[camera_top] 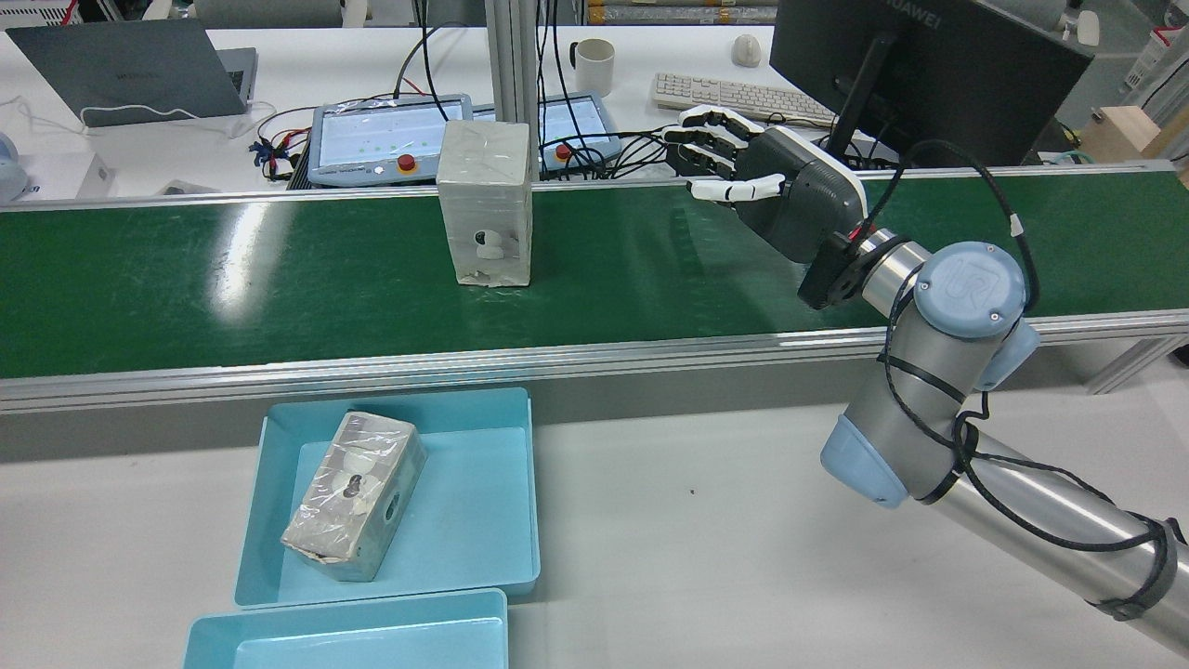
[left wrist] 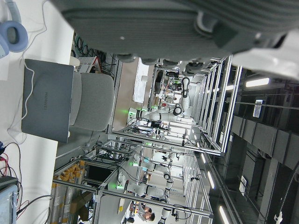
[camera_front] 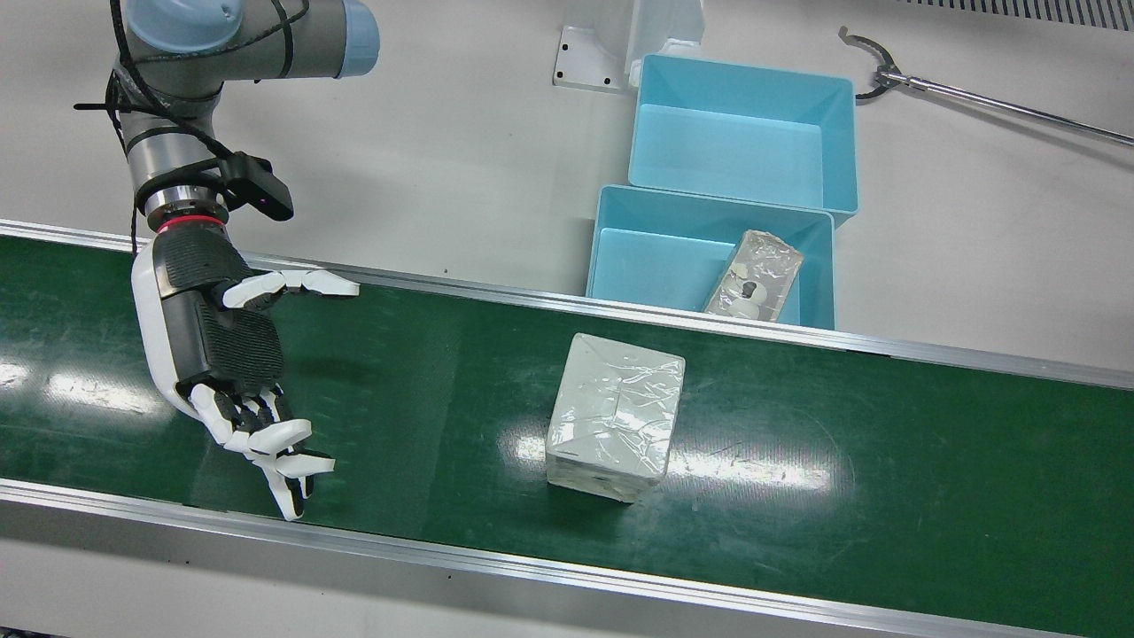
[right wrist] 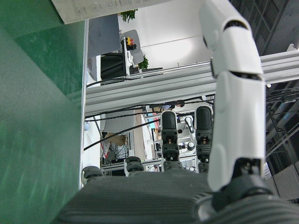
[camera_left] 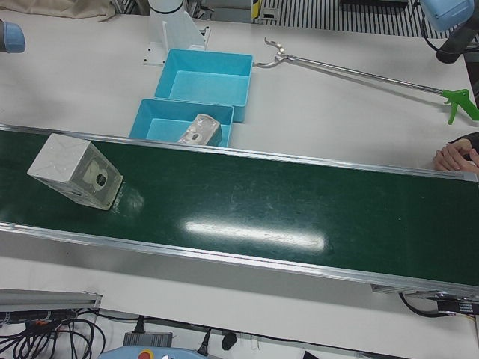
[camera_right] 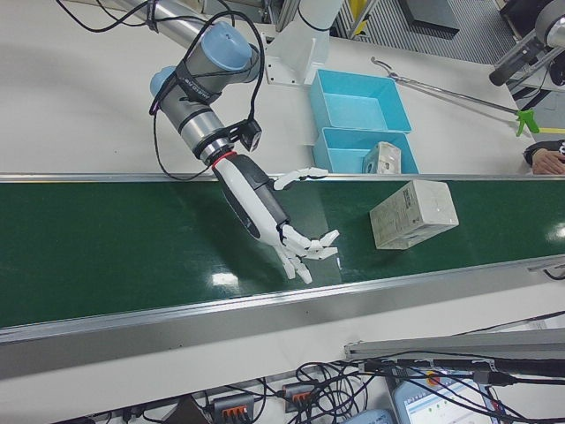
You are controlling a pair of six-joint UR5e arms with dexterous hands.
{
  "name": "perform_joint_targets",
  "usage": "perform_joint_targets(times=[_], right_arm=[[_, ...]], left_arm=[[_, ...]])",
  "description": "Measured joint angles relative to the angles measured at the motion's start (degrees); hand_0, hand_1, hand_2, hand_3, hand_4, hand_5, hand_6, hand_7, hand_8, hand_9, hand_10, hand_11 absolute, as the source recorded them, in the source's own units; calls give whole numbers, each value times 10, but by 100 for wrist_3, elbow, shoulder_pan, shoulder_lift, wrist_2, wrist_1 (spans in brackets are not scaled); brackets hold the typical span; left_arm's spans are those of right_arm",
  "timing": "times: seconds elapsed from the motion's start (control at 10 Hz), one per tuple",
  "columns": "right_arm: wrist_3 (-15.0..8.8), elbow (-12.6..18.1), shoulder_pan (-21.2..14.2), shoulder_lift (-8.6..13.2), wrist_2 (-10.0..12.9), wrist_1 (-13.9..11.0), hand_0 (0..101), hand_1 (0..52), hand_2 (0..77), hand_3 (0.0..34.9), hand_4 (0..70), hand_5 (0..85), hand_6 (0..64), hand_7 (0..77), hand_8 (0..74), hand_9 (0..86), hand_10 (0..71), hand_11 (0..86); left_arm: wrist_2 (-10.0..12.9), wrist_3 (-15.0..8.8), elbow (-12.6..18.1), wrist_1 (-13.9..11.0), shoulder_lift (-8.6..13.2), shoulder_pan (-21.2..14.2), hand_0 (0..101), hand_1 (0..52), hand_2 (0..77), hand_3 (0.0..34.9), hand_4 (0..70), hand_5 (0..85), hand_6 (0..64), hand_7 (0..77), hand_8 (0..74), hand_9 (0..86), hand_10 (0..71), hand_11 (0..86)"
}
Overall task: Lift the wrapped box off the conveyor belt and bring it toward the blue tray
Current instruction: 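Move the open right hand toward the arriving wrapped white box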
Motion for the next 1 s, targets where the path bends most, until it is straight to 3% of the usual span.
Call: perform_joint_targets(times=[1.0], right_arm=[[-2, -3, 34, -1, -8, -2, 494, 175, 202, 249, 136, 371, 49, 273, 0, 65, 0, 11]], left_arm=[[0, 0, 0, 0, 0, 0, 0, 0, 11, 0, 0, 11, 0, 5, 0, 0, 5, 0]])
